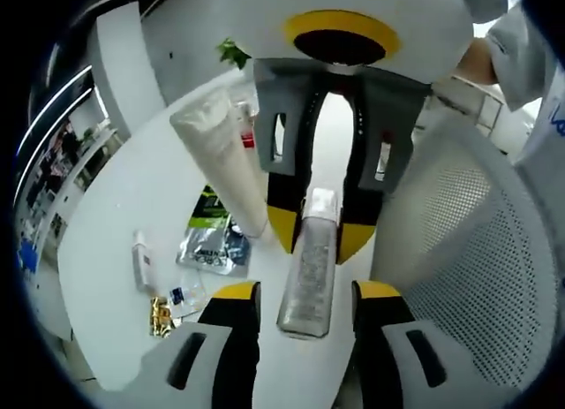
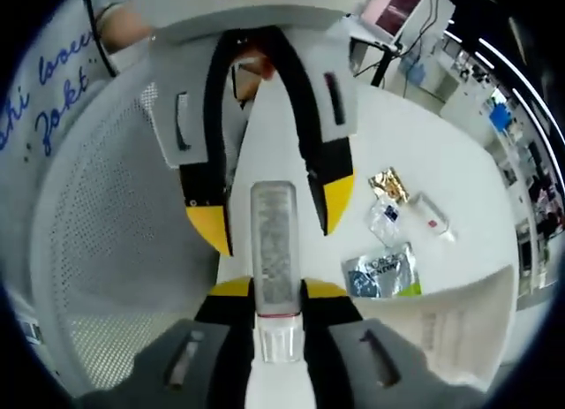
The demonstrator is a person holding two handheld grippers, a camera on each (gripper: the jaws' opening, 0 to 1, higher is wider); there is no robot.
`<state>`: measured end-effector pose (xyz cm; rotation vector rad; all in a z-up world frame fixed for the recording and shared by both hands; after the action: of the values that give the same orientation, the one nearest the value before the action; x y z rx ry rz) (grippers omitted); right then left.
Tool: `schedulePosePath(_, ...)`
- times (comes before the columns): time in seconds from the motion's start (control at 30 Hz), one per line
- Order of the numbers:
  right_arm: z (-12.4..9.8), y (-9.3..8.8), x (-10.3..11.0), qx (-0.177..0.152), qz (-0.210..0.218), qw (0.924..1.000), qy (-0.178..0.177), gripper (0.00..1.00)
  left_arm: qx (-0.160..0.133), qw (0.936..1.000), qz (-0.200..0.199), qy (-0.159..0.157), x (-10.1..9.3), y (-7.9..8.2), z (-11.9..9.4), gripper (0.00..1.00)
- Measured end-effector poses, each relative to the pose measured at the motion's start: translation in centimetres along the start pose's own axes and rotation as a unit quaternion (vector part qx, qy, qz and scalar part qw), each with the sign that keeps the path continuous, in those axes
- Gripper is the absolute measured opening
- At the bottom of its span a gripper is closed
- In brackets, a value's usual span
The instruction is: Arrange the skincare products in the storage area until every visible bottle or jar stands upright without overlapping.
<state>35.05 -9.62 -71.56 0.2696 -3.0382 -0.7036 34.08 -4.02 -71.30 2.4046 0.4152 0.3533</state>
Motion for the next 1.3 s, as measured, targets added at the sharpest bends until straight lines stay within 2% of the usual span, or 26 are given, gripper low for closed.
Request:
schedulePosePath(0.1,0.1,0.2,-0.1,0.0,-0.005,1.0,-0.001,0.19,-0.001,1.0,-0.003,0.002,0.1,0.0,0.1,0.31)
schedulePosePath(0.27,0.2,0.4,-0.4,0.006,-0.013,0.9999,-0.002,0.19,-0.003,1.0,-0.004,-0.002,0.0,0.0,0.3,0.3)
schedulePosePath(0.4,0.3,0.7,-0.4,0.002,-0.014,0.9999,0.001,0.19,0.0,0.9999,-0.014,0.008,0.4,-0.1,0.7,0.23)
schedulePosePath(0.6,0.4,0.6,-0.7,0.009,-0.022,0.9997,-0.003,0.19,0.001,0.9993,-0.037,0.01,0.7,-0.4,0.9,0.22)
schedulePosePath(0.73,0.6,0.6,-0.7,0.011,-0.034,0.9994,-0.002,0.2,0.008,0.9995,-0.029,0.006,0.3,-0.5,1.1,0.19)
schedulePosePath(0.87,1.0,0.5,-0.6,-0.005,-0.034,0.9994,0.003,0.21,0.016,0.9996,-0.023,0.004,0.2,-0.8,1.1,0.18)
schedulePosePath(1.03,1.0,0.2,-0.5,-0.024,-0.025,0.9994,0.005,0.21,0.013,0.9998,-0.014,-0.002,0.1,-0.8,1.1,0.18)
schedulePosePath(1.17,0.5,-1.2,-0.9,-0.026,-0.001,0.9995,-0.021,0.27,0.025,0.9997,-0.006,0.001,0.0,-1.4,1.1,0.18)
schedulePosePath(1.3,-0.2,-2.0,-0.6,-0.069,0.051,0.9956,-0.036,0.26,0.027,0.9995,-0.012,-0.002,-0.1,-1.8,1.0,0.18)
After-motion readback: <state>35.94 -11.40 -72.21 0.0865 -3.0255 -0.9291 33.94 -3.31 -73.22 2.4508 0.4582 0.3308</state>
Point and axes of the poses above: the point that each gripper's makers call its tool centre point, and the gripper's own axes: z roughly forward along the fingers, x roughly to its left, y roughly out of its top, the point moved 5 cm from there along -z, roughly backward along the fingers, and after that the axes turned 6 degrees about y, right-handed, at the moved point
